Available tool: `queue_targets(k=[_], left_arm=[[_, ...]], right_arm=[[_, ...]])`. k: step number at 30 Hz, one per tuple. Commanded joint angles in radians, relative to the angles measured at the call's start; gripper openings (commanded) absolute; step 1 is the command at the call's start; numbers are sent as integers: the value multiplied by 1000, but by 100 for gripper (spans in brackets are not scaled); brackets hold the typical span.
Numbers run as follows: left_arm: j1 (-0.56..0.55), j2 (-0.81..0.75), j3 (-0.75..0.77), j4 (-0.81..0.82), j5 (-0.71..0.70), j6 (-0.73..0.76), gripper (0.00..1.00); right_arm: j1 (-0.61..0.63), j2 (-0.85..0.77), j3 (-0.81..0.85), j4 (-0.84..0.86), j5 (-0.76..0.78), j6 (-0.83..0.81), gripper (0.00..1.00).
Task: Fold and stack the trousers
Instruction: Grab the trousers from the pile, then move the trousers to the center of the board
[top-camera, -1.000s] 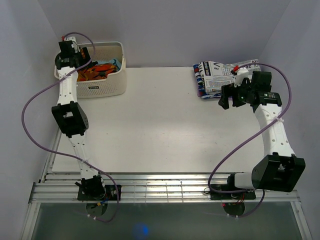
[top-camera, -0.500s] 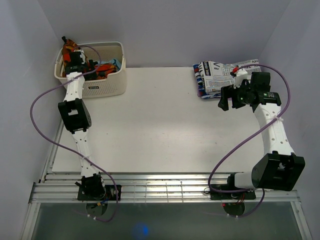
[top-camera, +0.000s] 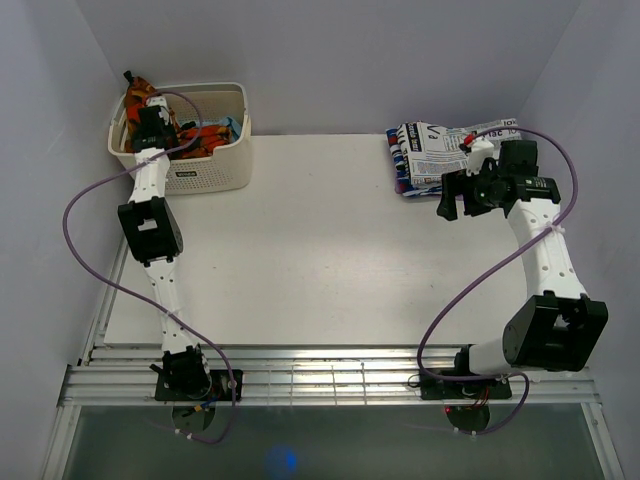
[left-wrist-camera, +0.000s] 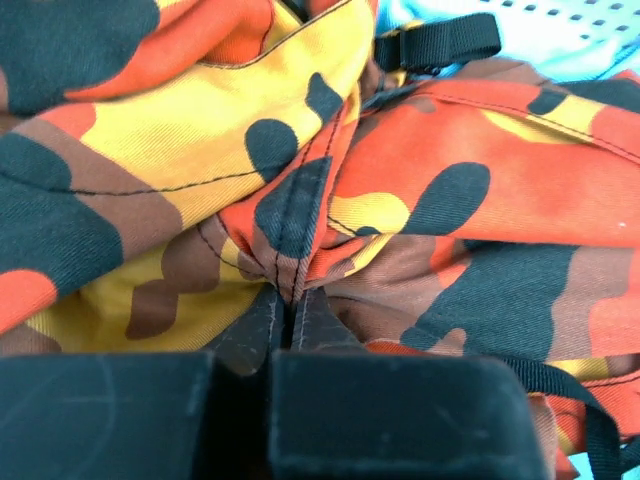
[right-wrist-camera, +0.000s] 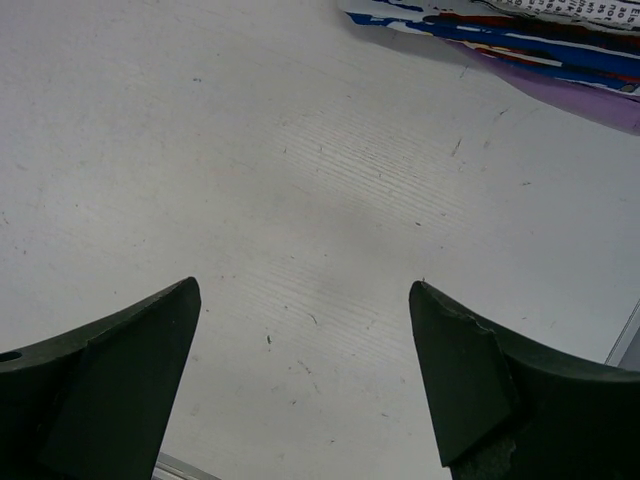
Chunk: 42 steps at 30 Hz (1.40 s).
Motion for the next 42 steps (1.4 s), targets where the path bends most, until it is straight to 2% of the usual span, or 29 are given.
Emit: queue_targets(k=[1, 6, 11, 14, 18, 21, 25, 34, 40, 42], left_arm=[[-3, -8, -24, 121, 113, -55, 0], [-1, -166, -50, 282, 148, -97, 0], [-3, -316, -137, 632, 139, -137, 0], [-3, -330, -73, 733, 142, -161, 0], [-4, -306, 100, 799, 141, -172, 0], [-12, -362, 89, 931, 127, -151, 0], [-16, -467, 65, 1014, 138, -141, 0], [-44, -680, 115, 1151, 194, -91, 0], [-42, -815, 47, 1195, 219, -86, 0], [-42, -844, -3, 1197, 257, -129, 0]], right_arm=[[-1, -2, 60, -17, 8, 11, 90], [-1, -19, 43, -13, -5, 15, 90], [-1, -62, 12, 4, -14, 20, 90], [-2, -85, -2, 10, -14, 22, 90], [-1, -115, -15, 12, -6, 20, 90], [-2, -146, -34, 21, -3, 17, 90], [-2, -174, -49, 23, -14, 15, 90], [-1, -218, -77, 38, -68, 41, 90], [-1, -247, -92, 44, -94, 55, 90], [-1, -255, -101, 47, -101, 58, 90]])
